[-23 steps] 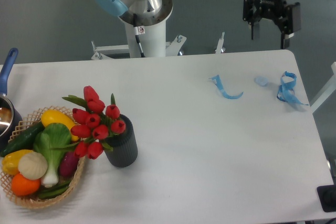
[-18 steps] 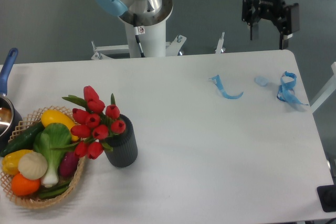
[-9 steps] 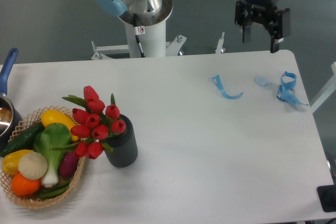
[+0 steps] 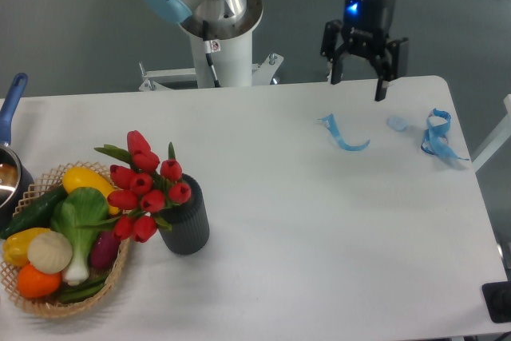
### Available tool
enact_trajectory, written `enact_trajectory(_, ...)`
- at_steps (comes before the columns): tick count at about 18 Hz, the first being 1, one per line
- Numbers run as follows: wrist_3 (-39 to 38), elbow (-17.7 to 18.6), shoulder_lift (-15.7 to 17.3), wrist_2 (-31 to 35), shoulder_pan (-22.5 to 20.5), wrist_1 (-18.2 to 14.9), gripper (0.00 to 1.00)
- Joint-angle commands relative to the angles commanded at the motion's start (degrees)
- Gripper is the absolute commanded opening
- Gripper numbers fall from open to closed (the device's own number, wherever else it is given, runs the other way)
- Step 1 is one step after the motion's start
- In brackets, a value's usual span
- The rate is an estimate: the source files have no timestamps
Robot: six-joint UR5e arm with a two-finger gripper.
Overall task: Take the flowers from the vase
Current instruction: 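Move the open gripper across the table toward the black vase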
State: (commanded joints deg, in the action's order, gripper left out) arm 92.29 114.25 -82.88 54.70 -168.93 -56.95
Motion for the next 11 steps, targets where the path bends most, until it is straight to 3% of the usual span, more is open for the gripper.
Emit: enact_trajectory(11, -4.49, 1.41, -0.97, -7.59, 1.93, 0.0, 1.0)
